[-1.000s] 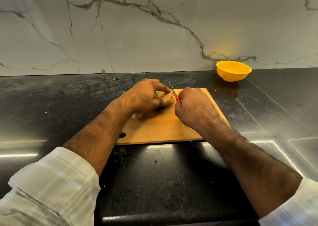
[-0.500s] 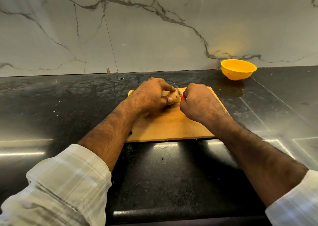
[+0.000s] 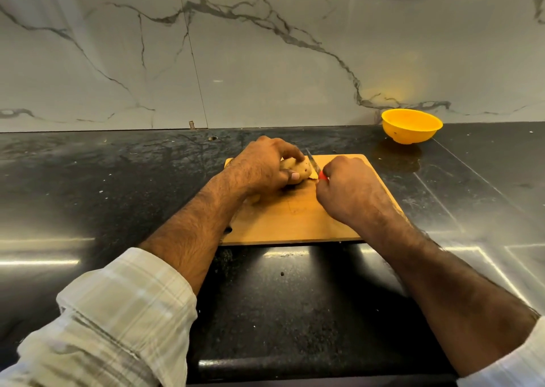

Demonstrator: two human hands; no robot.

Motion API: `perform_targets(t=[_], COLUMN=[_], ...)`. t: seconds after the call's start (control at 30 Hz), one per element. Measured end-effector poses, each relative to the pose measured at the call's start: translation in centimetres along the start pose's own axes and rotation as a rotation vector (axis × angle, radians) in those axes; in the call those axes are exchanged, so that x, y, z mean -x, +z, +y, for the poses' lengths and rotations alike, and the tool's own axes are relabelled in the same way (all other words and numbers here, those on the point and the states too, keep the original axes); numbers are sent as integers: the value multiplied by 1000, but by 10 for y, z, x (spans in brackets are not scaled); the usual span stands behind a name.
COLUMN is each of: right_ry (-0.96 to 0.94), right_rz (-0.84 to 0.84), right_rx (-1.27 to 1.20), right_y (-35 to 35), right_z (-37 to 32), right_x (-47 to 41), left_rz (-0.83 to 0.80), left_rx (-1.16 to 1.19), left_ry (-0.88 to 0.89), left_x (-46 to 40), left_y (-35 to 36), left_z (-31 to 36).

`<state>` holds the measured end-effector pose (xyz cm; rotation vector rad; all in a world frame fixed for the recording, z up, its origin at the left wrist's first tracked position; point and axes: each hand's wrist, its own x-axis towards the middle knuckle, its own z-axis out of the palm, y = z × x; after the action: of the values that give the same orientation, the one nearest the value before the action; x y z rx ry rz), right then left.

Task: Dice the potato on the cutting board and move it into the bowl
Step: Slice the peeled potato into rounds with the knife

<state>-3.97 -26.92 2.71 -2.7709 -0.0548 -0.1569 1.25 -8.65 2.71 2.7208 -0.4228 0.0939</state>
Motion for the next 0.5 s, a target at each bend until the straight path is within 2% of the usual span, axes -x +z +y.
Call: perform_targets(t=[0.5], right_ry=[-30], right_rz=[24], right_rx=[-4], right_y=[-1], right_z=[-15], right_x=[-10], left_rz=[2], left_rx=[-32], left_ry=[2], left_x=[-2], left_y=[1], left_z=[4])
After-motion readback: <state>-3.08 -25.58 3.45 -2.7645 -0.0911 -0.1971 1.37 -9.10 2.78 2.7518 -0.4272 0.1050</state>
